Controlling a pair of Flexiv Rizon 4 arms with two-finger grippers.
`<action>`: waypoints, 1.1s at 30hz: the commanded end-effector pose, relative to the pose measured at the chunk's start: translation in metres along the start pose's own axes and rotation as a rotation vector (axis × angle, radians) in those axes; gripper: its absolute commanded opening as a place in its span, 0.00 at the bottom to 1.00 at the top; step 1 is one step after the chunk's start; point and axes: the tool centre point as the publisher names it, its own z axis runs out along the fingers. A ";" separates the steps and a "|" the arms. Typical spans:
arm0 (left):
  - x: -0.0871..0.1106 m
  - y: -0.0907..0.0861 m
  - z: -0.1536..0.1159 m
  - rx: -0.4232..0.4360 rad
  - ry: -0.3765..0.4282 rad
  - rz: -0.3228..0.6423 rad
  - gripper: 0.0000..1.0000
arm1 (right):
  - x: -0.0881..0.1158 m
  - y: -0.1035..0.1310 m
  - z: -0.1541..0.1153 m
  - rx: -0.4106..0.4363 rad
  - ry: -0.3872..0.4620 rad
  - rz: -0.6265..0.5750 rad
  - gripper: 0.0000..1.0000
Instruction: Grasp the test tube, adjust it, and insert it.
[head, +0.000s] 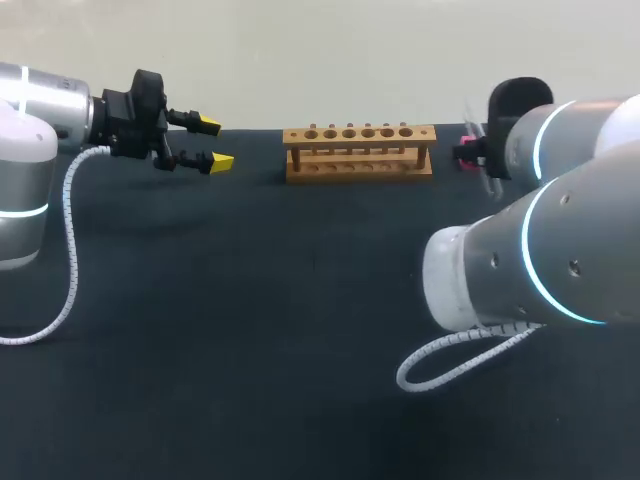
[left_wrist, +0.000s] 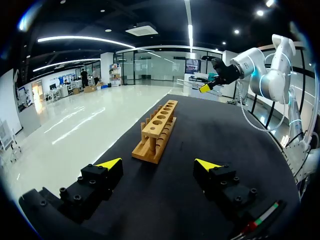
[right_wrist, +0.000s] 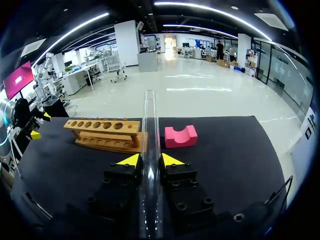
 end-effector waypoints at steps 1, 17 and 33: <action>0.001 -0.001 0.000 -0.003 -0.005 0.003 1.00 | 0.000 0.023 0.001 0.050 -0.003 -0.007 0.00; 0.001 -0.001 0.000 -0.003 -0.005 0.003 1.00 | -0.010 0.070 0.022 0.244 -0.030 0.104 0.00; 0.001 -0.001 0.000 -0.003 -0.005 0.003 1.00 | -0.008 0.096 0.048 0.269 0.018 0.130 0.00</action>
